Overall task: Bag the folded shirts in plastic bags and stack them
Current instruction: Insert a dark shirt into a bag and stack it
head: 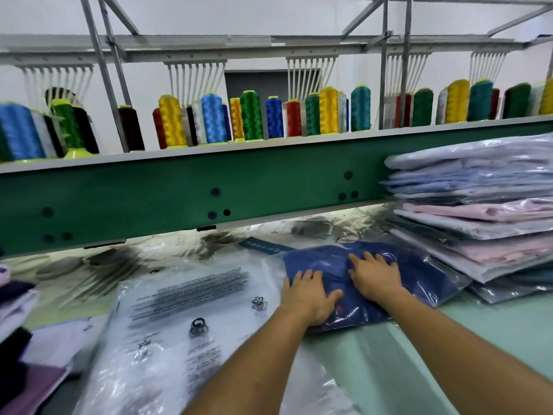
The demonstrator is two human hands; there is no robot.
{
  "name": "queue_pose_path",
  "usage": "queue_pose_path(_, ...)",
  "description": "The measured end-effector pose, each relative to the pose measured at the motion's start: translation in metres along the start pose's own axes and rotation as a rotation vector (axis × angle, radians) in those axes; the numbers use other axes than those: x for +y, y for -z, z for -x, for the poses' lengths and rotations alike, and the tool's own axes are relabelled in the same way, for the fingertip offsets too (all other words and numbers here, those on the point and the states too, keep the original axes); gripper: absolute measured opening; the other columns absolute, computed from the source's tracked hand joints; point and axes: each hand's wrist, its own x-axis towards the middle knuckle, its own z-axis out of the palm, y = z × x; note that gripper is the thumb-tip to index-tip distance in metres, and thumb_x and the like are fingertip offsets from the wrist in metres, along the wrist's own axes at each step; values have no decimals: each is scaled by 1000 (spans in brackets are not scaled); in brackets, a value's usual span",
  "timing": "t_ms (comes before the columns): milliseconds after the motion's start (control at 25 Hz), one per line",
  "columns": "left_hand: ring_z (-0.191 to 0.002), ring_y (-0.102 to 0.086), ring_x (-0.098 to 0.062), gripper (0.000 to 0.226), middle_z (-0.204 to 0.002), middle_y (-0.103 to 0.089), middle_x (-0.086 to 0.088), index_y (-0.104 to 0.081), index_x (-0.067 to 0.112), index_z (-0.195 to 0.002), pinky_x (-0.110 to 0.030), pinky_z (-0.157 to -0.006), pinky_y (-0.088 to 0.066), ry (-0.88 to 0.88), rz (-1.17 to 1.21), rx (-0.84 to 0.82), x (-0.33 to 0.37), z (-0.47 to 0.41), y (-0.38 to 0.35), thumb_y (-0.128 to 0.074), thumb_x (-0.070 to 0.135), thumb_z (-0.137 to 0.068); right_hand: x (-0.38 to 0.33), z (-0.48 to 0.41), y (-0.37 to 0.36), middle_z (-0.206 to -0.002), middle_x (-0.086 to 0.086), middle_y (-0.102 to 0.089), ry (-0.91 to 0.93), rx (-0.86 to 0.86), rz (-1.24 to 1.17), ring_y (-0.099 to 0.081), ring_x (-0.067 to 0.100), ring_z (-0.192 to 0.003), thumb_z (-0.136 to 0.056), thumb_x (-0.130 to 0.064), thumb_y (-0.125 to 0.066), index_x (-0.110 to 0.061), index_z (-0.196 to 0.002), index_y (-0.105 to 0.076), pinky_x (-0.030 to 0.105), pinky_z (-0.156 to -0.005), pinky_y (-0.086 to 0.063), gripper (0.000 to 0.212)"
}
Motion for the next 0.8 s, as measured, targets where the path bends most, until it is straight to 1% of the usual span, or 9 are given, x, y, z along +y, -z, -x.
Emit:
queue_pose_path(80,-143,-32,-27,65,-155,-39,-7,-35,15,-149,-48,-120,-18,4,0,88,-14,17,18,-40,56,-99,-26,15,13,-146,3,-48,31,118,-30,-43,29,-135,-98,-31,-44,-25,-144,-45,49,-106,-39,46)
queue_pose_path(200,-137,-40,-29,59,-149,-46,-9,-39,15,-145,-46,-116,-26,42,-3,122,-39,54,47,-47,49,-98,-70,47,33,-134,-1,-61,178,218,-243,-53,26,-125,-92,-27,-52,-28,-134,-57,42,-99,-46,43)
queue_pose_path(320,-137,-40,-32,70,-150,-44,-9,-35,15,-147,-49,-111,-32,222,-52,-4,-64,98,63,-52,56,-92,-109,86,46,-117,-8,-70,345,135,-498,-61,21,-112,-91,-22,-54,-31,-120,-66,38,-90,-52,33)
queue_pose_path(440,-140,-34,-37,88,-156,-34,-10,-29,19,-151,-62,-110,-30,504,17,-178,-76,145,67,-54,67,-82,-145,130,49,-101,-14,-70,436,21,-544,-64,14,-96,-91,-22,-55,-34,-110,-70,35,-80,-55,27)
queue_pose_path(560,-145,-25,-40,101,-160,-26,-9,-28,25,-152,-75,-105,-23,579,39,-256,-76,181,64,-58,77,-71,-165,163,49,-105,-12,-69,468,-42,-489,-64,14,-98,-90,-21,-55,-34,-109,-70,35,-83,-55,28)
queue_pose_path(640,-146,-22,-41,108,-162,-23,-4,-29,28,-151,-71,-107,-23,551,58,-279,-83,203,56,-59,83,-62,-171,178,50,-116,-6,-68,505,-117,-408,-62,17,-108,-89,-20,-56,-32,-114,-70,36,-91,-53,31)
queue_pose_path(680,-148,-16,-40,113,-165,-16,-2,-25,29,-153,-69,-110,-22,527,66,-274,-90,214,50,-58,85,-61,-173,185,51,-121,-4,-67,523,-151,-381,-61,18,-112,-89,-20,-56,-30,-116,-71,36,-94,-51,32)
queue_pose_path(760,-153,-3,-35,116,-167,-3,5,-15,28,-157,-69,-112,-15,469,58,-227,-109,232,39,-52,90,-66,-175,199,55,-122,-2,-68,541,-198,-366,-62,19,-111,-89,-20,-56,-28,-118,-71,33,-93,-51,34)
queue_pose_path(800,-153,-2,-32,112,-167,-4,6,-17,29,-157,-69,-112,-13,439,59,-185,-118,239,35,-50,89,-69,-175,207,55,-120,-2,-69,543,-211,-365,-63,19,-109,-88,-20,-57,-28,-118,-71,32,-91,-52,34)
